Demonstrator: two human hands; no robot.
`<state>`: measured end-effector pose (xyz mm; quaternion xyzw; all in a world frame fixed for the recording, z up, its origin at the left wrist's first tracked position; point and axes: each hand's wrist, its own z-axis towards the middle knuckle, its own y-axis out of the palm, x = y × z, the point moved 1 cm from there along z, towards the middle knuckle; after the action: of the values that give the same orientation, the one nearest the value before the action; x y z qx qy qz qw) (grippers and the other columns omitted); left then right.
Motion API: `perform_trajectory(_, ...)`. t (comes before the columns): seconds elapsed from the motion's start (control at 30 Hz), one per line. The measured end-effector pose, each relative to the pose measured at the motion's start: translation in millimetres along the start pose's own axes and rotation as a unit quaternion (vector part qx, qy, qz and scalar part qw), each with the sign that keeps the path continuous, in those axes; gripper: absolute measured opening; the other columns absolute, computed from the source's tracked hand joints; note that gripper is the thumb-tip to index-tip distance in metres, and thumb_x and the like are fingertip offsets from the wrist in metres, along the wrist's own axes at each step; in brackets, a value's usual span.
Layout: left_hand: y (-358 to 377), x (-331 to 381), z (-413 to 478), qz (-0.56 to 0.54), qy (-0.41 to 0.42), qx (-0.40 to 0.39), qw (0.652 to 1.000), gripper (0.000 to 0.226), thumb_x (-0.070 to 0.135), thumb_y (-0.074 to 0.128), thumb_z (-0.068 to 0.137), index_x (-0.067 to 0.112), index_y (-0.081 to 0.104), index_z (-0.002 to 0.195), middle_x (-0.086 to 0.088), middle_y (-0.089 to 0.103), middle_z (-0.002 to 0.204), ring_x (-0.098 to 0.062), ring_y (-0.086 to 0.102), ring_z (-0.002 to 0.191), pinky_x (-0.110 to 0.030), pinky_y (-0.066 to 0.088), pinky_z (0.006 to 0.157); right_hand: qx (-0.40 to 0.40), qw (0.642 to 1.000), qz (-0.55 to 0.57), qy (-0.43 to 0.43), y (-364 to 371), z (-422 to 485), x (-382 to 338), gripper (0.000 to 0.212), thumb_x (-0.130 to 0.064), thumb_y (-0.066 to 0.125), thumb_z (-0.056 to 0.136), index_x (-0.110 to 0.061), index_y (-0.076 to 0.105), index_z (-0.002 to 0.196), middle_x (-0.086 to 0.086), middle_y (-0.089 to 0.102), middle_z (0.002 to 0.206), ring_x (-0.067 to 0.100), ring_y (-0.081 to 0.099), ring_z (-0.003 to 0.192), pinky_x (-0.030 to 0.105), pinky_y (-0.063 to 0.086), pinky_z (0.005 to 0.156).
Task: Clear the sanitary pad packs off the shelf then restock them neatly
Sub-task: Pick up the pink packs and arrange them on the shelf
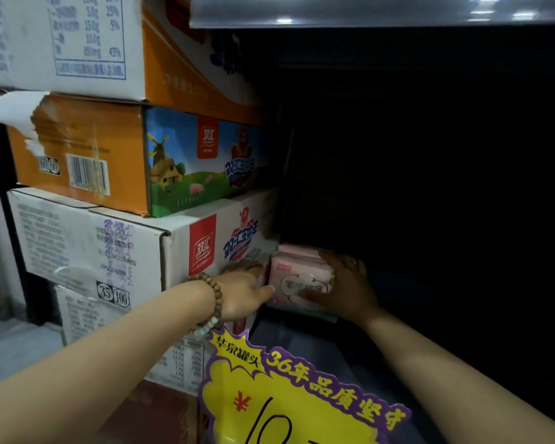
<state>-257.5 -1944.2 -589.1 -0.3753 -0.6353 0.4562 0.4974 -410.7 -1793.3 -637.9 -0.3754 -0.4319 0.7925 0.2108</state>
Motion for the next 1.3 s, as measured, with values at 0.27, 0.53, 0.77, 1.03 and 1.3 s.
perform_trajectory(0.27,-3,5,-16,-0.056,-0.008,0.028,0.998,0.067,0.047,0.035,0.098,0.01,0.015,0.151,-0.006,0.018,0.157,-0.02,0.022,0.144,-0.028,0.022,0.115,-0.033,0.996,0.07,0.043,-51,-27,-23,0.076,-0.047,0.067,0.084,-0.019,0.035,0.146,0.008,0.033,0.152,0.026,0.029,0.14,0.03,0.024,0.115)
perform_trajectory(0.53,-31,21,-103,-0.11,0.062,0.107,0.986,0.064,0.041,0.041,0.097,0.013,0.02,0.15,0.0,0.029,0.153,-0.016,0.033,0.138,-0.025,0.029,0.111,0.006,0.981,0.165,-0.106,-119,-158,-82,0.038,-0.028,0.06,0.092,-0.022,0.053,0.129,-0.004,0.046,0.135,-0.005,0.035,0.123,-0.008,0.016,0.092)
perform_trajectory(0.77,53,1,-220,-0.099,0.106,0.173,0.974,0.064,0.059,0.042,0.087,0.021,0.042,0.139,0.001,0.05,0.136,-0.013,0.042,0.125,-0.016,0.029,0.099,-0.05,0.974,0.185,-0.12,-52,-281,-85,0.041,-0.041,0.06,0.089,-0.039,0.05,0.129,-0.015,0.031,0.149,-0.004,0.026,0.138,0.012,0.02,0.111)
perform_trajectory(1.03,223,-49,-289,-0.2,-0.077,-0.01,0.977,0.039,0.048,0.051,0.089,0.024,0.055,0.119,-0.005,0.054,0.125,-0.024,0.05,0.121,-0.024,0.034,0.1,-0.234,0.944,0.212,0.098,75,-393,-56,0.041,-0.031,0.055,0.095,-0.019,0.05,0.134,-0.005,0.034,0.143,0.01,0.026,0.14,0.009,0.017,0.1)
perform_trajectory(1.3,283,-48,-315,-0.206,-0.247,-0.291,0.901,0.053,0.042,0.036,0.1,0.013,0.031,0.144,-0.007,0.042,0.141,-0.026,0.049,0.123,-0.035,0.042,0.104,-0.352,0.766,0.329,0.426,127,-475,-61,0.081,-0.044,0.068,0.084,-0.009,0.026,0.144,0.005,0.048,0.134,0.018,0.051,0.116,0.017,0.043,0.081)
